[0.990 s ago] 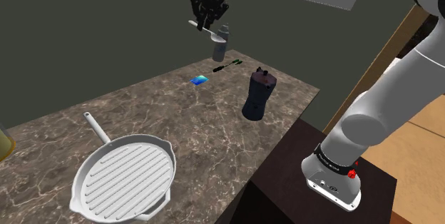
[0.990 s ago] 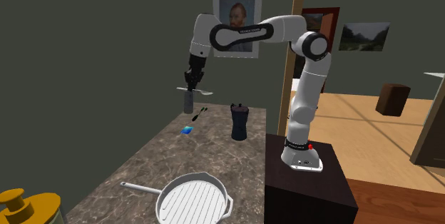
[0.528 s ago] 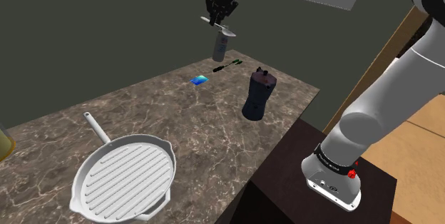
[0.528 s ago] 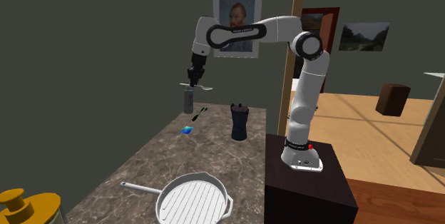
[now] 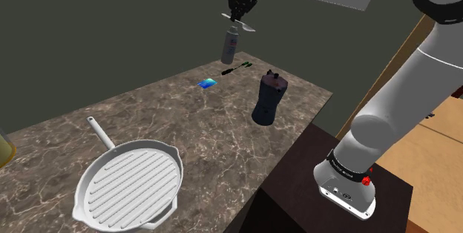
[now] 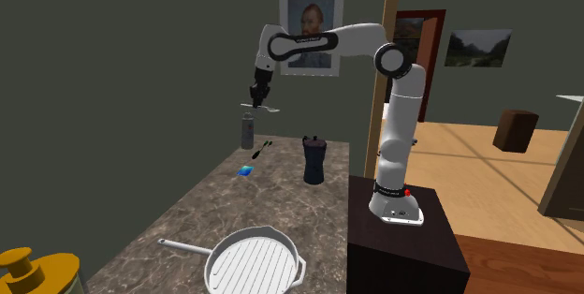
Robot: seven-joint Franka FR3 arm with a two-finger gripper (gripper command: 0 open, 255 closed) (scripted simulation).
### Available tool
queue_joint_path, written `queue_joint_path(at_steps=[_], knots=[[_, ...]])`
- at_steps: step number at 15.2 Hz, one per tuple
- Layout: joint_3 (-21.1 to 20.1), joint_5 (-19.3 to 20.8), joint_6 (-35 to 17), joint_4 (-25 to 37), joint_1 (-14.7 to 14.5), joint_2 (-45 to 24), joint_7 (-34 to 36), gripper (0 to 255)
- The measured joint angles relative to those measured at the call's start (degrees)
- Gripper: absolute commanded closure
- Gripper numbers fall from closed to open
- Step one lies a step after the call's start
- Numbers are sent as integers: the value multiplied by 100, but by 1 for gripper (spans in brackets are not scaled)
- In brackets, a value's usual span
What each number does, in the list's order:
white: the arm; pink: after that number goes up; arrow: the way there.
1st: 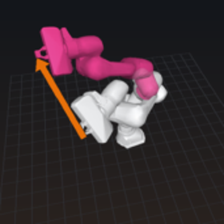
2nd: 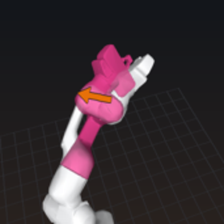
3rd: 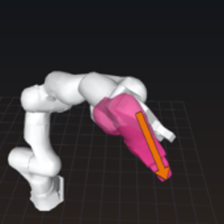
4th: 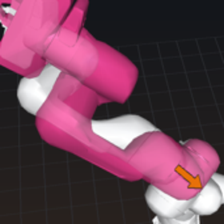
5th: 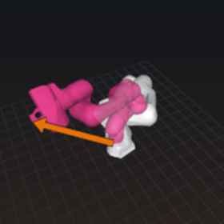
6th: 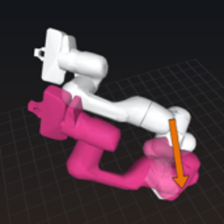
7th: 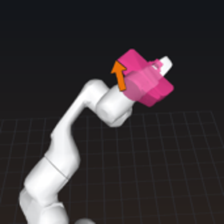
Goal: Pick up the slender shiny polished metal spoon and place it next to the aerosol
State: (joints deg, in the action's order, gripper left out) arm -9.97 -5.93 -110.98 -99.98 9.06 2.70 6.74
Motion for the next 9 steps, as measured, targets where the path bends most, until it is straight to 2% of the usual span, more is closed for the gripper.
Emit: queue_joint_path(at_steps=[9], knots=[[489,-112,383,1307,520,-1043,-1015,255]])
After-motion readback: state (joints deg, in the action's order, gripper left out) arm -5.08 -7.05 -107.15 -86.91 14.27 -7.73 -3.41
